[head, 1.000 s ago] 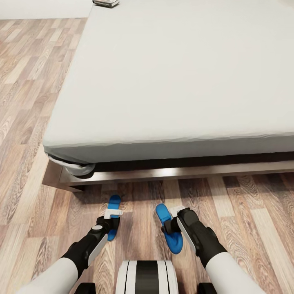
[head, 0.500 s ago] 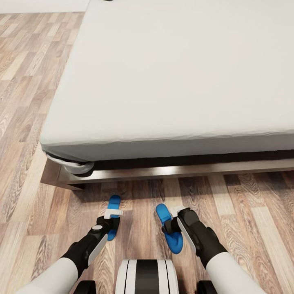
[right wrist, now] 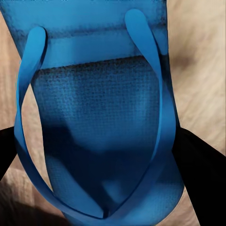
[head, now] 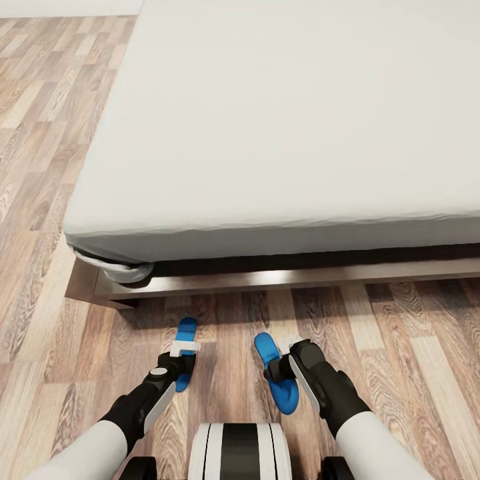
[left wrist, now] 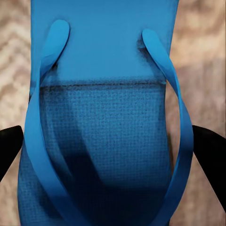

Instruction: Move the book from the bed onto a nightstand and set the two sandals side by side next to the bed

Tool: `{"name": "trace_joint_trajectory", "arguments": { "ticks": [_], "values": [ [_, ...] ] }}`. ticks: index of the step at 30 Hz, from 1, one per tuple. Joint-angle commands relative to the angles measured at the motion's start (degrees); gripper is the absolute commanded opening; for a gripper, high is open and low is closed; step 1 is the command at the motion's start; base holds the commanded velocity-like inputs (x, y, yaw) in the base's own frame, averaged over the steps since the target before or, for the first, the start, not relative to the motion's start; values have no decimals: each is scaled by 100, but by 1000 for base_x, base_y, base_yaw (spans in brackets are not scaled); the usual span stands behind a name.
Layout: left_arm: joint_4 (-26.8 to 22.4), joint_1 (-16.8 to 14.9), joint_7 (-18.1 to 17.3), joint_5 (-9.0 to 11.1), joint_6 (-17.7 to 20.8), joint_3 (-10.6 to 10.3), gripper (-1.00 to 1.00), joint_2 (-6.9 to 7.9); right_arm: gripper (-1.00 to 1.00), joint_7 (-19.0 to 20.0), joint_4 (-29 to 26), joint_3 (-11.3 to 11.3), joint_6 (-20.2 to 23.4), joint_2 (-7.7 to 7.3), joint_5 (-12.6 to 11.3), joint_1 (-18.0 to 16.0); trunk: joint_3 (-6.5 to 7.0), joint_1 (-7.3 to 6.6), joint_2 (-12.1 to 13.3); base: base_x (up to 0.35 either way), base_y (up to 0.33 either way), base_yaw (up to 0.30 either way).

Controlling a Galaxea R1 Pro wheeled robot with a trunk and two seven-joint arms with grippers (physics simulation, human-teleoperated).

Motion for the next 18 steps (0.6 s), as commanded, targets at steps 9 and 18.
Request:
{"name": "trace_joint_trajectory", "arguments": {
  "ticks": [9,18],
  "values": [
    [-15,0,56,52,21,-47,-100,12,-100,13,-5,3,25,-1,3,-2,-4,-1,-1,0,0,0],
    [-170,5,56,52,20,-47,100,18,-100,13,-5,3,25,-1,3,-2,-4,-1,-1,0,0,0]
  ]
}}
